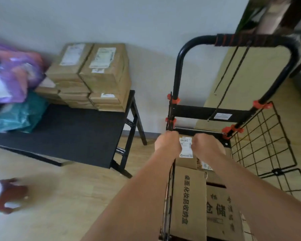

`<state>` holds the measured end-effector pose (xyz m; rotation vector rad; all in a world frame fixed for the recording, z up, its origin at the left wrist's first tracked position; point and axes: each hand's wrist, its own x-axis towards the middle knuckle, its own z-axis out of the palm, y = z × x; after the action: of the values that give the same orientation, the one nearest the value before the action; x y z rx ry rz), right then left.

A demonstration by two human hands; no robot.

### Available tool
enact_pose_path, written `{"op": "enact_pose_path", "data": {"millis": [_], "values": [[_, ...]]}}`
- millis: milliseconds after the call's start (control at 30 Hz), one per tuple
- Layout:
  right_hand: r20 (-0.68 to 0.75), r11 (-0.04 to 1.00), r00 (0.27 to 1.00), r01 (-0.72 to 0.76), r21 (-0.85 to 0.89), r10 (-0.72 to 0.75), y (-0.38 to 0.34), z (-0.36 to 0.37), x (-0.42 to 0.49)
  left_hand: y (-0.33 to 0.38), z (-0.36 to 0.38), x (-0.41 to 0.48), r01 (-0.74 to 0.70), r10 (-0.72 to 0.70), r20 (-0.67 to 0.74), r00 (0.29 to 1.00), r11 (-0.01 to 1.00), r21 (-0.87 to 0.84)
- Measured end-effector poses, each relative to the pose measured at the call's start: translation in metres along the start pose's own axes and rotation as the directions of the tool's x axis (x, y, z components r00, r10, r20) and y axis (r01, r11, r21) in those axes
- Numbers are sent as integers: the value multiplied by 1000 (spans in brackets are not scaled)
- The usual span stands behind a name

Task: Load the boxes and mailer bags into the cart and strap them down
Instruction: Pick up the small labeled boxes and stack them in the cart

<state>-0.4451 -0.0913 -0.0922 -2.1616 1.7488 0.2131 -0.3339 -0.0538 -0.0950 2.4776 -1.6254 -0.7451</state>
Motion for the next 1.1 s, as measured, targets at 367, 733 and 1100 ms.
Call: {"op": "enact_pose_path", "data": {"millis": [367,733,1100], "values": [[100,986,982,164,-18,-162,-157,26,-80,-166,-67,-71,105,-106,23,994,994,4],[61,977,976,209,-36,-207,-303,53,-117,-307,-117,-101,170,-172,-23,985,983,-66],[-12,965,966,259,-26,-260,-366,40,-93,-350,-163,-77,185,-192,-157,969,981,-59]]}}
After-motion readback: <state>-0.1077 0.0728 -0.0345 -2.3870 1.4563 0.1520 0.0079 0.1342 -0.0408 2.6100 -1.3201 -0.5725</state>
